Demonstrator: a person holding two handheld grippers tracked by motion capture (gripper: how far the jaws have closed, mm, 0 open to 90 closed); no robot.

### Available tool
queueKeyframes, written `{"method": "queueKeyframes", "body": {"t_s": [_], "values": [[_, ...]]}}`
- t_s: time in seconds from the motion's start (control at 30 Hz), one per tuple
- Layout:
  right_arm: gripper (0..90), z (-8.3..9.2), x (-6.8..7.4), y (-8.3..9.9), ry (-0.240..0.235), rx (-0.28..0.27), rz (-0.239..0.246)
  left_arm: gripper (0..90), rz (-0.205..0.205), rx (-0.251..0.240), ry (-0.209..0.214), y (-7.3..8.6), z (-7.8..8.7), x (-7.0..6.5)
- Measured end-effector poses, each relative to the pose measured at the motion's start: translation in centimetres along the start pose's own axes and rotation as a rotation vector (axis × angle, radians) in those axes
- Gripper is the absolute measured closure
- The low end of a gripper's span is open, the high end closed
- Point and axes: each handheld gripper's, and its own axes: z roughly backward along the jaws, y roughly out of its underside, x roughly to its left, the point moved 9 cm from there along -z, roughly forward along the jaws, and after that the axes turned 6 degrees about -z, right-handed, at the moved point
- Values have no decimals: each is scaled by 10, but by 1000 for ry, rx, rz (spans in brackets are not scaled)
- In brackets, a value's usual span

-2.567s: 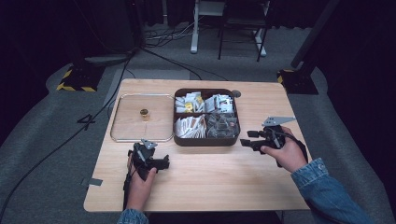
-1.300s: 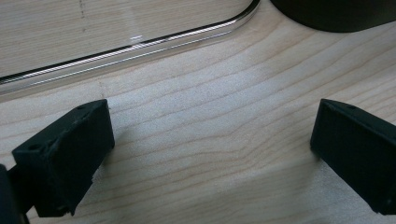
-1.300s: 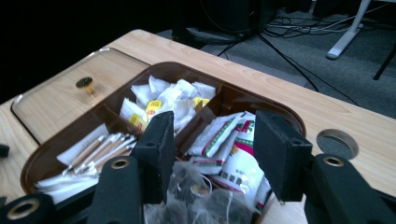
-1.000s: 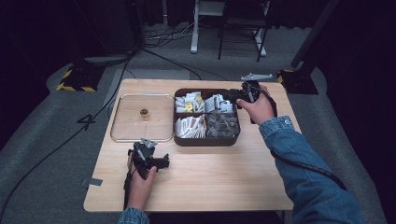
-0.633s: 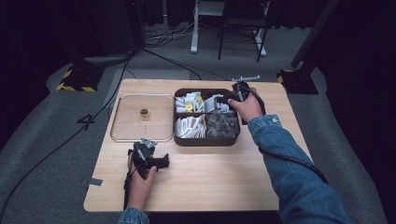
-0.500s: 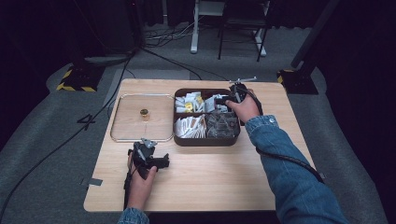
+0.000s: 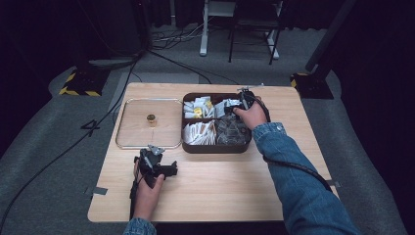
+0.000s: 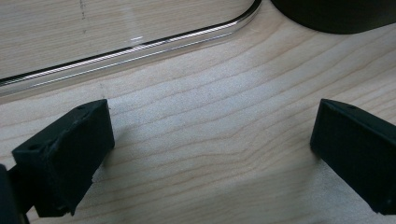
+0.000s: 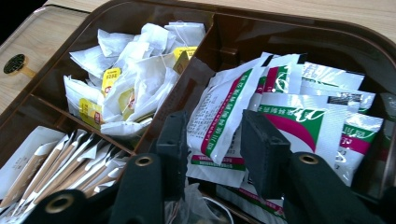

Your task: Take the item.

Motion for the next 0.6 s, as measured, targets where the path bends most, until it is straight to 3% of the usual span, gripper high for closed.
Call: {"method": "queueKeyframes", "body": {"t_s": [0.2, 0.33, 0.47, 0.6], "values": [[642, -4, 6, -3, -5, -6, 0, 0, -1, 1, 0, 0, 0, 0], [640, -11, 8, -4, 13, 0, 18, 0, 3, -2, 0, 0, 0, 0], [642, -21, 6, -4, 32, 2, 7, 0, 0, 1, 1, 0, 0, 0], [727, -26, 6, -2, 45, 14, -3, 0, -2, 0, -1, 0, 0, 0]]}}
